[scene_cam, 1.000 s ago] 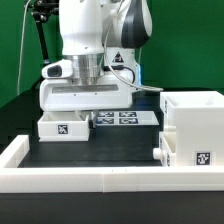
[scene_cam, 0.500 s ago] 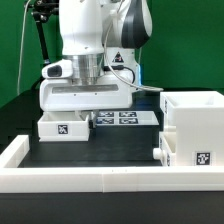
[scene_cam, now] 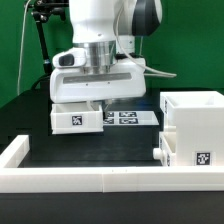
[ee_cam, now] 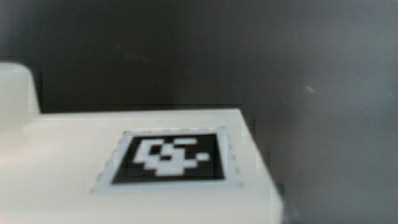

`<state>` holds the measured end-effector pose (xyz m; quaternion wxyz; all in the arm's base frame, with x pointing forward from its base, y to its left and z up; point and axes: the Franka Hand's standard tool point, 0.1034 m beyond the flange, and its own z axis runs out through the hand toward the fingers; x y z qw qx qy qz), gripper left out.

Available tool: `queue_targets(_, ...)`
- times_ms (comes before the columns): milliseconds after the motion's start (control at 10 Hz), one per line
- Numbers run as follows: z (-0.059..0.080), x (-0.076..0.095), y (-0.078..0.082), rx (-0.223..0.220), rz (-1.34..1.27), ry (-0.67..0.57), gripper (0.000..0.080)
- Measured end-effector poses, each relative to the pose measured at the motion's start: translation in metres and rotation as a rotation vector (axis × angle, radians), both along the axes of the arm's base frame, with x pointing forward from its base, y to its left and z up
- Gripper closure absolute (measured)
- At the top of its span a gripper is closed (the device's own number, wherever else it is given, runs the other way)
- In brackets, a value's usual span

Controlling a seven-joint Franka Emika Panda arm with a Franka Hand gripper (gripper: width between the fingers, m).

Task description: Assemble drawer

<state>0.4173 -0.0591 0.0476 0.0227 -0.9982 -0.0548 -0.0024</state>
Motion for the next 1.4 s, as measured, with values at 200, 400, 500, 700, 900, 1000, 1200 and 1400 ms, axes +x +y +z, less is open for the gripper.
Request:
queue_targets(200, 0.017, 0.015, 0.009, 0.007, 0.027, 0.002, 0.0758)
queue_targets(400, 0.015, 0.015, 0.009, 0.007, 0.123, -0.003, 0.0757)
queue_targets(500, 0.015, 0.015, 0.009, 0.007, 0.167, -0.005, 0.0757)
queue_targets(700, 0.015, 0.029, 0.007, -0.001, 0.405, -0.025, 0.0757)
queue_targets(900, 0.018, 0.050, 0.007, -0.018, 0.638, -0.051, 0.0757)
queue_targets(1000, 0.020, 0.061, 0.007, -0.026, 0.763, -0.052, 0.0757)
queue_targets(1200, 0.020, 0.067, 0.006, -0.036, 0.931, -0.052, 0.0757)
queue_targets(1400, 0.019, 0.066, 0.004, -0.039, 1.046, -0.050, 0.0757)
